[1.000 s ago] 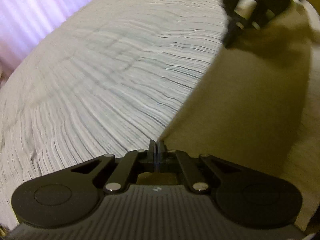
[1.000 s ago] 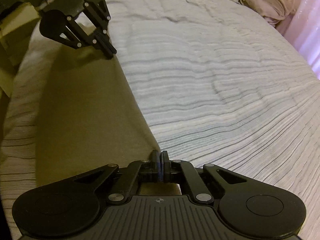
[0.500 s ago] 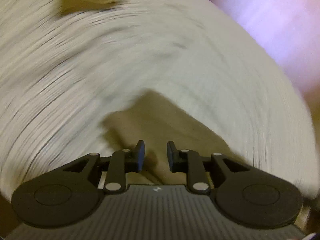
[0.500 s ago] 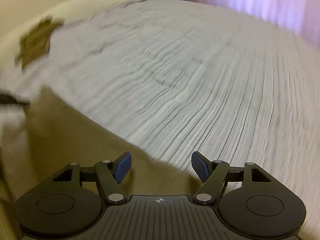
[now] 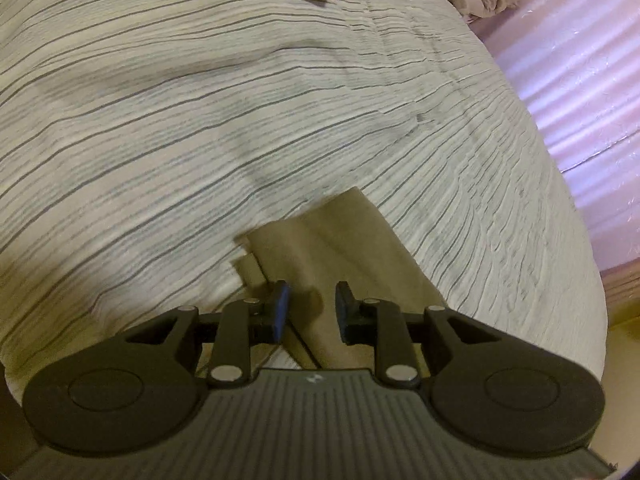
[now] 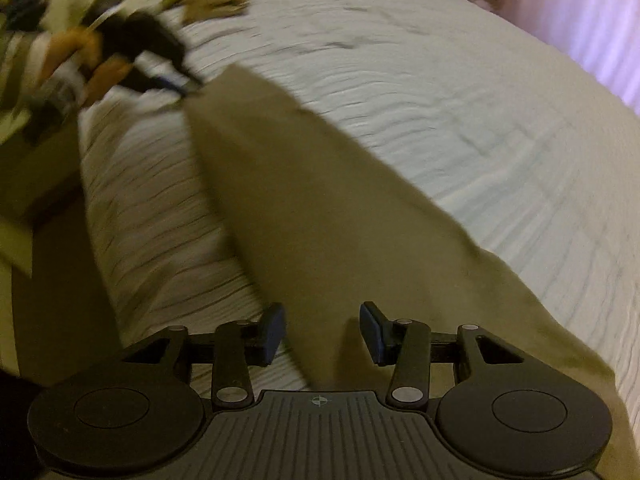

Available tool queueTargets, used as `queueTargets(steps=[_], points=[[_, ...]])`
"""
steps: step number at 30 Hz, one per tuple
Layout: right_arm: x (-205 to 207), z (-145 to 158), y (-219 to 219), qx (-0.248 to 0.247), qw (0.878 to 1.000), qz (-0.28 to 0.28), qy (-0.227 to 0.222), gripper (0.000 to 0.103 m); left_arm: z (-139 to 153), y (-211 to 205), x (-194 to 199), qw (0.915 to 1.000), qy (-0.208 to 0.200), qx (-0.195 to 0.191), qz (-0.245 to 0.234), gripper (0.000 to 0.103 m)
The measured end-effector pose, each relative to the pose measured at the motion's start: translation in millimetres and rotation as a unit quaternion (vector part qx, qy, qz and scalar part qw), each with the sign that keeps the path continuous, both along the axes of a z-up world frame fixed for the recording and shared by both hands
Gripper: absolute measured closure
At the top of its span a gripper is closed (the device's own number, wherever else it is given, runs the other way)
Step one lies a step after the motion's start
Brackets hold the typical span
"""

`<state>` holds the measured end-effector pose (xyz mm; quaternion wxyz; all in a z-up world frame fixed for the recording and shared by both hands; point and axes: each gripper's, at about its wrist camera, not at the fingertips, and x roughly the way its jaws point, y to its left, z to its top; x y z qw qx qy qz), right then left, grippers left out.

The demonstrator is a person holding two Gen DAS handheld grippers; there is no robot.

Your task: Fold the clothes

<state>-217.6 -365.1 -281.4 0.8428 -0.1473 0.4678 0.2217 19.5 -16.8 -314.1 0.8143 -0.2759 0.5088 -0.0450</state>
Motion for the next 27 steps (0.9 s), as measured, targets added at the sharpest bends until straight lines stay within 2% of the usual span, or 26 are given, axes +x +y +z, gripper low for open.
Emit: queueTargets(steps=[5, 7, 12, 14, 16, 22, 27], points=[[-9, -22, 15, -0.079, 0.994, 0.064, -0.033, 0.058, -5, 2, -1, 0.9998, 0.003, -0.010, 0.016, 0.079], [-9, -26, 13, -0.082, 0.994, 0.070, -0.037, 0.088, -7, 2, -2, 0.9996, 0.003, -0.016, 0.023, 0.079], [-6, -23, 7, -0.061, 0.996, 0.051, -0.039, 0.089, -12, 10, -5, 0.9976, 0.009, -0.041, 0.056, 0.077], [-5, -21, 6, -0.054, 0.997, 0.045, -0.039, 0.097, -14, 13, -5, 0.9966, 0.006, -0.051, 0.065, 0.081], [-8, -14, 3, -0.046, 0.997, 0.037, -0.040, 0.101, -13, 14, -5, 0.9964, -0.005, -0.063, 0.056, 0.103], [-14, 3, -6, -0.035, 0.998, 0.024, -0.052, 0.102, 1, 20, -19, 0.9965, -0.047, -0.060, 0.034, 0.103], [-19, -7, -2, -0.048, 0.998, 0.032, -0.038, 0.102, -16, 17, -25, 0.9993, -0.033, -0.016, 0.005, 0.103]])
